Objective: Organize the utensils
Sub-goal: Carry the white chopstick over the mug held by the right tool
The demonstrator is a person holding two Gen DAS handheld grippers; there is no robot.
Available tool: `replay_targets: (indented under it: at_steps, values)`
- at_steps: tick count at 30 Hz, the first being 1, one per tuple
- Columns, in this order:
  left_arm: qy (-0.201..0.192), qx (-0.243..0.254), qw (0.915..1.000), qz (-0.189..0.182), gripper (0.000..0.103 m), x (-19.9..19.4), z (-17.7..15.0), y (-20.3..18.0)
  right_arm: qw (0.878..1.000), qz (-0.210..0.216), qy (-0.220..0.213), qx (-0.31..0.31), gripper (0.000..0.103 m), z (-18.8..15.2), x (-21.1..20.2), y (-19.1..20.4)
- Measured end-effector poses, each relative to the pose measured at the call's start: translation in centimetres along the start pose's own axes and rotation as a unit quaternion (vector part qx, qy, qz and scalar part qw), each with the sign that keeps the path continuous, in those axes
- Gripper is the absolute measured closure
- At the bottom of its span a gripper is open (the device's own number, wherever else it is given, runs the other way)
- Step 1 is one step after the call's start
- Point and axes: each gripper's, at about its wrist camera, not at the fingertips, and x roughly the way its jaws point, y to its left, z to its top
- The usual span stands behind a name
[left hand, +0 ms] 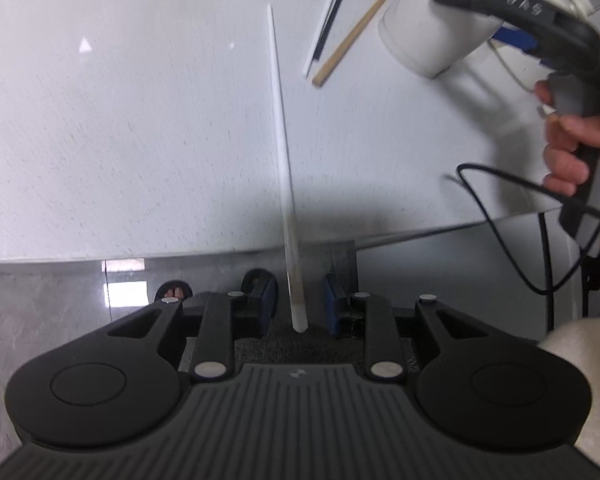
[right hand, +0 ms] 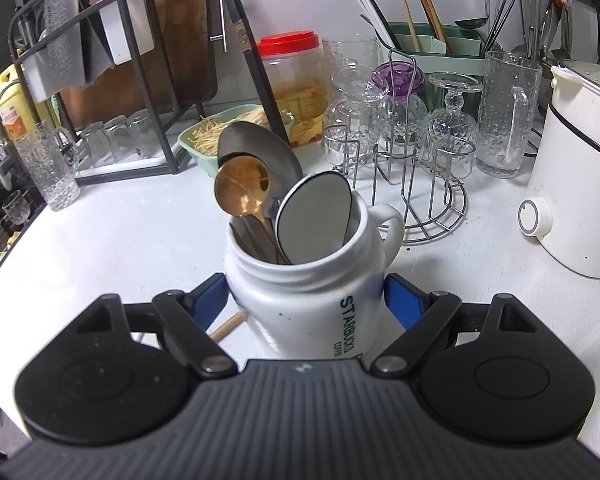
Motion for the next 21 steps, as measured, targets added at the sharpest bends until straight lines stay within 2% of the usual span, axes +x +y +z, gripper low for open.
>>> replay_targets:
  at_steps: [3, 6, 13, 21]
  values:
    - [0.012, -0.005, 0.9999, -0.002, 0.074, 0.5, 0.1, 0.4, 1.0, 0.001, 0.001, -0.002, 0.016, -0.2, -0.3, 0.2]
    - [0.018, 0.0, 0.9998, 0.011, 0.094, 0.6, 0.5, 0.4, 1.0, 0.0, -0.001, -0.004, 0.016, -0.5, -0.4, 0.4]
    - [-0.001, 0.029, 0.9983, 0.05, 0.095, -3.3, 1.6, 0.3, 1.0, 0.0, -0.004, -0.005, 0.016, -0.6, -0.5, 0.5]
    - [-0.054, 0.065, 0.9946, 0.059, 0.095, -10.4, 6.3, -1.0, 1.0, -0.006, -0.006, -0.008, 0.016, -0.7, -0.5, 0.7]
